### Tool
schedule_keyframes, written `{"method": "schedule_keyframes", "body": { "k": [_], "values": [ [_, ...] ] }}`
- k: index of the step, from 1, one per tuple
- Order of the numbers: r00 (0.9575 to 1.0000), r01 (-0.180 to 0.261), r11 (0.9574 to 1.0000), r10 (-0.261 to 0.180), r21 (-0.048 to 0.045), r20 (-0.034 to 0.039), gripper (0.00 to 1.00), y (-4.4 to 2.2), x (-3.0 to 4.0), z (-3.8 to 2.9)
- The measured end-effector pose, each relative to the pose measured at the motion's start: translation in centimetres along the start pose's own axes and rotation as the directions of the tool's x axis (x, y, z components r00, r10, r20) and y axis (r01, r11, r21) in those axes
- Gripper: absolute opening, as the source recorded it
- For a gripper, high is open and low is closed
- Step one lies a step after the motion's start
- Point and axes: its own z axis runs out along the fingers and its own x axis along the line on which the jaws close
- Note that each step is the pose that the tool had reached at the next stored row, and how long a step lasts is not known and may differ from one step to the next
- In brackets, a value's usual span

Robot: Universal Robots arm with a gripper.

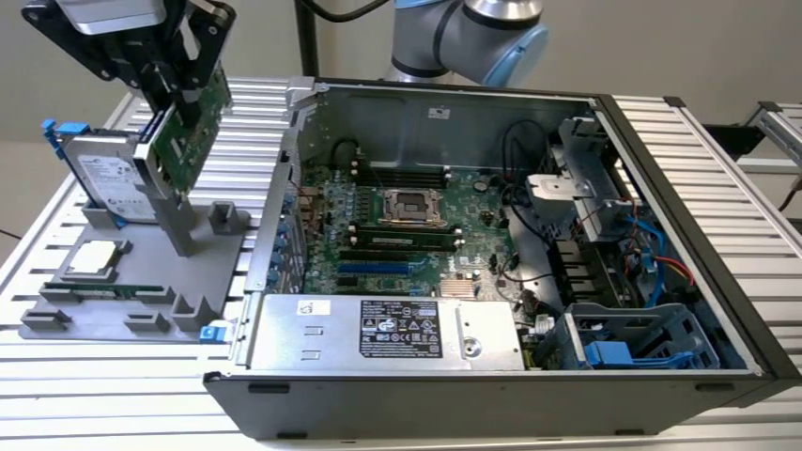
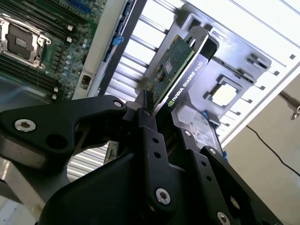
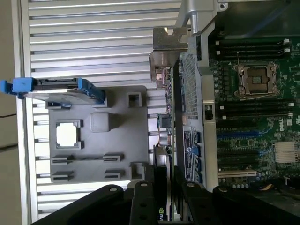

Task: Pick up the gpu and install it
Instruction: 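Pick up the gpu and move the gpu toward the slot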

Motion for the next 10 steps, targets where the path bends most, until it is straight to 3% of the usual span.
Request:
{"method": "schedule_keyframes", "body": {
  "k": [10],
  "values": [
    [1.0000, 0.000, 1.0000, 0.000, 0.0000, 0.0000, 0.00, 0.06, -0.78, 0.02]
  ]
}}
